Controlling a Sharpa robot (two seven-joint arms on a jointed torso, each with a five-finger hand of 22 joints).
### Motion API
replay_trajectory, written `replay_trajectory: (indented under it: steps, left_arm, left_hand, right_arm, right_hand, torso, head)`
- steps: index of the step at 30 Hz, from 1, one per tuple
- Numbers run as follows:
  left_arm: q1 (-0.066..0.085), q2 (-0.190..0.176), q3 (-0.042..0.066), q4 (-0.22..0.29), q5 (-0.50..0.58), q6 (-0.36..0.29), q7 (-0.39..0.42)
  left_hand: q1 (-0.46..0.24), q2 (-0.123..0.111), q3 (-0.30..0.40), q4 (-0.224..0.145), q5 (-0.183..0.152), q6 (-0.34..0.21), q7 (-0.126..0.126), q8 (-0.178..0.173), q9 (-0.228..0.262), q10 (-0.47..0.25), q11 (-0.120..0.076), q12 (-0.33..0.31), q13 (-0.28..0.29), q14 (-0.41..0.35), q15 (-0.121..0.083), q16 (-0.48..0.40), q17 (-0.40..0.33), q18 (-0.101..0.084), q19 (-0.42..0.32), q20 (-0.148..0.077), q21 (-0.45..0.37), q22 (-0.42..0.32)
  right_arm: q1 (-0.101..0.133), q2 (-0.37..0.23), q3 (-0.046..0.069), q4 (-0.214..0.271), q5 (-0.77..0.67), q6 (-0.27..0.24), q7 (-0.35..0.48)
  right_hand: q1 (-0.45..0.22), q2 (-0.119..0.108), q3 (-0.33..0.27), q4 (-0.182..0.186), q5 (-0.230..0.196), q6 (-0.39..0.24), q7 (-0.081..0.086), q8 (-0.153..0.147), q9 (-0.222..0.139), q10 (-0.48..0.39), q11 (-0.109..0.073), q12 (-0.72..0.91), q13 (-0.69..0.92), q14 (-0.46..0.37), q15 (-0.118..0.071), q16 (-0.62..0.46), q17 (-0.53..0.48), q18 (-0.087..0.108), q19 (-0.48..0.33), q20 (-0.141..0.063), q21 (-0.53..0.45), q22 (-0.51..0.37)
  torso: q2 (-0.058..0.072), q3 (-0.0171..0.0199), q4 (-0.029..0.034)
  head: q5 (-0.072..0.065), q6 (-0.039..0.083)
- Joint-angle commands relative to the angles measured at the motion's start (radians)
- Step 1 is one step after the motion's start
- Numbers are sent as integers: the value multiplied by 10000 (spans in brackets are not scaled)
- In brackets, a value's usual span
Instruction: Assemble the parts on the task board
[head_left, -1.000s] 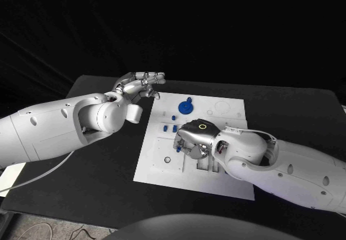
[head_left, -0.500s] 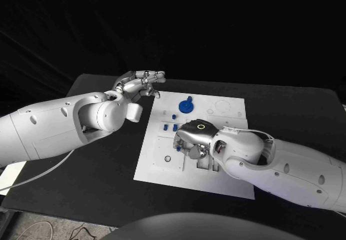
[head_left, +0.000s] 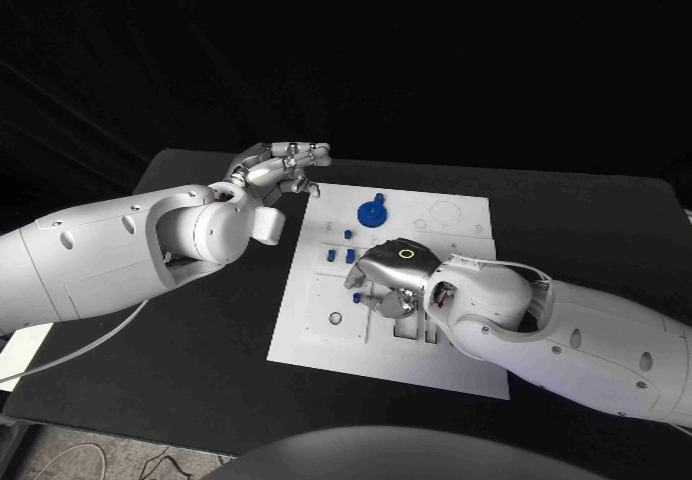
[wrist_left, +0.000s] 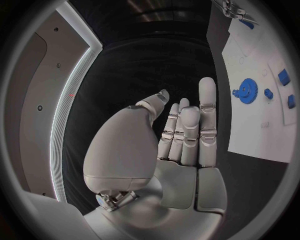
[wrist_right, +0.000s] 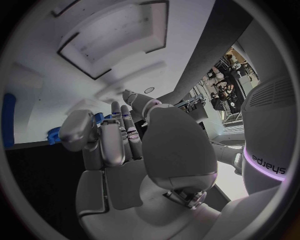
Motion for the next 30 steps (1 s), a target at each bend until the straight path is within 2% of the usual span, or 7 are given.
replay_trajectory:
  steps: [1,8,13,18,22,26,30]
  left_arm:
    - [6,4,6,10,26,148,66]
    - [6,-20,5,7,26,145,65]
    - [6,-48,5,24,26,146,68]
    - [6,-85,5,50,26,142,70]
    - [6,-105,4,55,26,150,72]
    - [6,-104,4,45,26,174,56]
    - [5,-93,2,40,26,197,39]
  left_hand:
    - [33,43,-46,-21,44,-90,-7,60,-5,-45,4,29,9,-44,15,47,-12,187,-16,51,-57,-11]
    - [33,43,-46,-21,44,-90,-7,60,-5,-45,4,29,9,-44,15,47,-12,187,-16,51,-57,-11]
    - [33,43,-46,-21,44,-90,-7,60,-5,-45,4,29,9,-44,15,47,-12,187,-16,51,-57,-11]
    - [40,51,-46,-25,44,-92,-7,68,-4,-52,3,45,12,-41,15,56,-4,187,-13,52,-59,-13]
    - [40,51,-46,-25,44,-92,-7,68,-4,-52,3,45,12,-41,15,56,-4,187,-13,52,-59,-13]
    - [40,51,-46,-25,44,-92,-7,68,-4,-52,3,45,12,-41,15,56,-4,187,-13,52,-59,-13]
    - [40,51,-46,-25,44,-92,-7,68,-4,-52,3,45,12,-41,15,56,-4,187,-13,52,-59,-13]
  right_arm:
    - [-9,-90,0,116,-69,-529,83]
    - [31,-758,130,733,62,-911,58]
    - [313,-1570,276,1176,430,-820,-147]
    - [746,-2442,356,1355,768,-600,-444]
    - [905,-2871,377,1455,851,-521,-533]
    - [965,-3035,385,1426,828,-264,-626]
    - [971,-3044,384,1302,816,59,-743]
  right_hand:
    - [9,-56,-106,2,68,-39,-20,-30,20,-18,-7,87,23,348,74,-58,-22,83,-52,-10,-63,-31]
    - [-30,9,-179,32,101,22,-15,-7,43,202,-57,282,48,350,39,-76,-57,86,-31,-28,-74,-41]
    - [-168,-67,-320,102,80,16,-83,-17,43,303,-93,378,41,353,13,-92,-88,86,-13,-54,-84,-49]
    - [-501,-297,-1121,390,166,-109,-132,-31,32,97,-120,419,27,349,-10,-134,-160,93,-15,-81,-167,-142]
    - [-156,-154,-2251,634,98,-273,-9,-31,34,-290,-94,437,36,314,61,-292,-377,117,-45,-21,-340,-365]
    - [32,-31,-2514,723,111,-266,-85,-24,38,-318,-60,501,35,320,35,-292,-389,121,-30,-17,-355,-380]
    - [69,34,-2618,793,69,-270,-116,-25,38,-279,-70,555,39,327,30,-281,-381,122,-19,-26,-355,-378]
  torso:
    - [-2,6,-3]
    - [-3,-2,-10]
    - [-8,-13,-13]
    - [-27,-22,-58]
    - [-32,5,-105]
    - [-37,40,-152]
    - [-42,21,-119]
  head:
    - [-5,11]
    - [-30,40]
    - [-89,89]
    - [-193,199]
    - [-218,256]
    - [-223,285]
    - [-241,289]
